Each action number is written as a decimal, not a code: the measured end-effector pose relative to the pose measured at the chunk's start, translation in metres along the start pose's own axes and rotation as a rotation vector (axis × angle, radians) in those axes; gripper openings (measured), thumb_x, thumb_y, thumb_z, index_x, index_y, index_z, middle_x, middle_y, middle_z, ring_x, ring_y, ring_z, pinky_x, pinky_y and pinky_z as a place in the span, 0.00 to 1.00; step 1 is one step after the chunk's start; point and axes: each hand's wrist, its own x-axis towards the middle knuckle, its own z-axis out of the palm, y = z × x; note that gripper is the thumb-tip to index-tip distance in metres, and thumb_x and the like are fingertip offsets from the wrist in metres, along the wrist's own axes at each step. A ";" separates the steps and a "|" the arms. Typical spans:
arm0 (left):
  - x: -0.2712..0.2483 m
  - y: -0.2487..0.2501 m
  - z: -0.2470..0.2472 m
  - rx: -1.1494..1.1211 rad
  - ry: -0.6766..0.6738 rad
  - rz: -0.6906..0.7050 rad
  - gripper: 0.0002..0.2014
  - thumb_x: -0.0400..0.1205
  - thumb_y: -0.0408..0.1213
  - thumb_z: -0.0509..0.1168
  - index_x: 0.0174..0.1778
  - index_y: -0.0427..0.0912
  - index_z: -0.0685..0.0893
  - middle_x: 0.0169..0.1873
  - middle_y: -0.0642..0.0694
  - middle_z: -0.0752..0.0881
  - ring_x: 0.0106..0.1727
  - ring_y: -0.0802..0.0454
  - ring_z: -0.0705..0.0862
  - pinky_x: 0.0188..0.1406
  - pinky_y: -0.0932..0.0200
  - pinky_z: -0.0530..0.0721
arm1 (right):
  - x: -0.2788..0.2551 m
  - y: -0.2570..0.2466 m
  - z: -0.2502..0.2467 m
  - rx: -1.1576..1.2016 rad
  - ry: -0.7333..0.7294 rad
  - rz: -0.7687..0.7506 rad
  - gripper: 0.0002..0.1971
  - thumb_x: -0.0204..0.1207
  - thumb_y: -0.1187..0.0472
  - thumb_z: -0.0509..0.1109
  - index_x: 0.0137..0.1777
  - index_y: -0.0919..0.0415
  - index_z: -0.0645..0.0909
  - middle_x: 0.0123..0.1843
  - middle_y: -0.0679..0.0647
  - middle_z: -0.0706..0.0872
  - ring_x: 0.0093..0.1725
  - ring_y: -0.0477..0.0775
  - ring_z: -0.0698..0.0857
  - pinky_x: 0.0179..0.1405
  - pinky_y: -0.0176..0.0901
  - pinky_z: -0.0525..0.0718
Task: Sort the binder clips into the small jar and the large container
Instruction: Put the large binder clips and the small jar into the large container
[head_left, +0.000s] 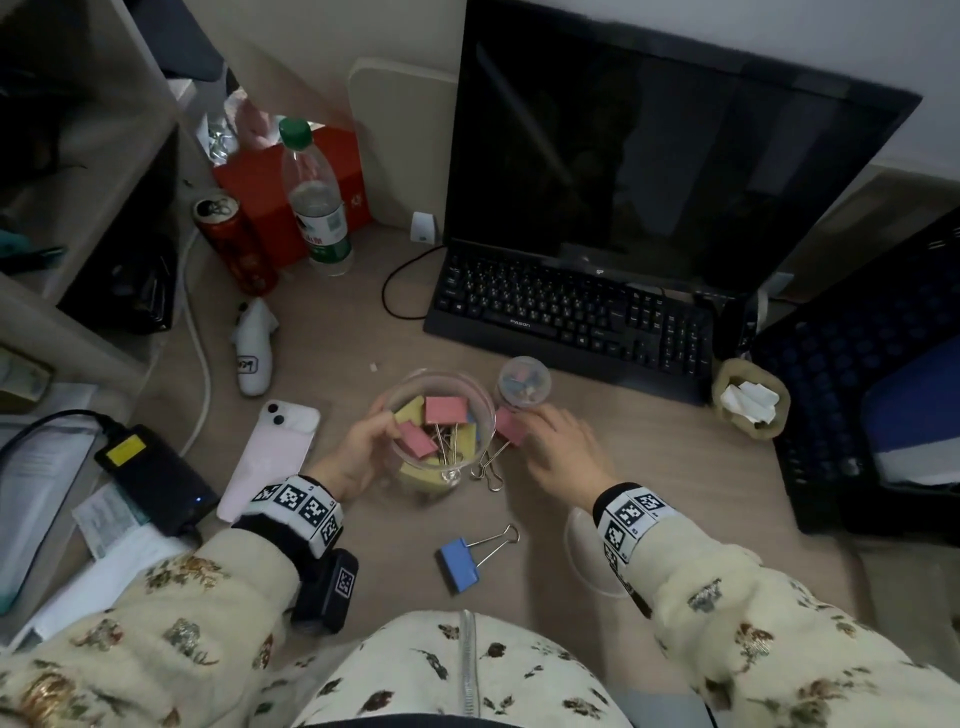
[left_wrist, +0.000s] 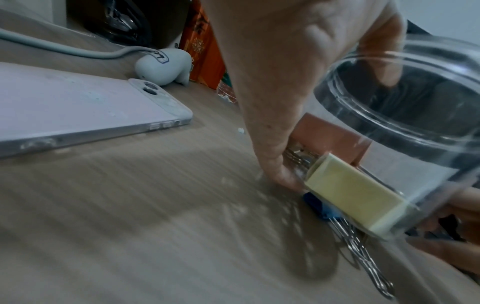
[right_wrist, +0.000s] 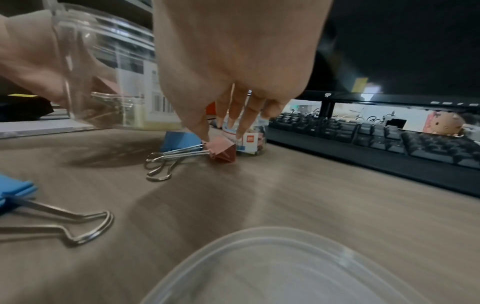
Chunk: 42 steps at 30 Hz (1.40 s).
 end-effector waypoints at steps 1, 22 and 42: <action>0.002 -0.001 -0.002 0.012 0.017 -0.008 0.30 0.57 0.33 0.58 0.57 0.46 0.79 0.38 0.40 0.82 0.39 0.41 0.78 0.30 0.61 0.73 | 0.002 -0.002 0.001 0.011 -0.011 -0.040 0.30 0.74 0.62 0.67 0.77 0.50 0.70 0.76 0.48 0.71 0.66 0.60 0.74 0.63 0.54 0.72; -0.007 -0.013 -0.002 0.013 -0.048 0.038 0.30 0.59 0.31 0.58 0.61 0.46 0.77 0.43 0.43 0.83 0.34 0.53 0.87 0.25 0.63 0.83 | -0.016 0.005 -0.016 0.053 -0.142 0.320 0.20 0.69 0.48 0.70 0.57 0.58 0.73 0.55 0.54 0.78 0.54 0.60 0.81 0.45 0.46 0.74; -0.025 -0.022 0.039 0.230 -0.182 0.123 0.36 0.57 0.30 0.60 0.66 0.48 0.74 0.52 0.44 0.84 0.45 0.49 0.84 0.27 0.64 0.83 | -0.043 -0.083 -0.057 -0.178 -0.030 0.152 0.23 0.72 0.40 0.67 0.60 0.54 0.78 0.54 0.54 0.86 0.54 0.60 0.86 0.41 0.46 0.75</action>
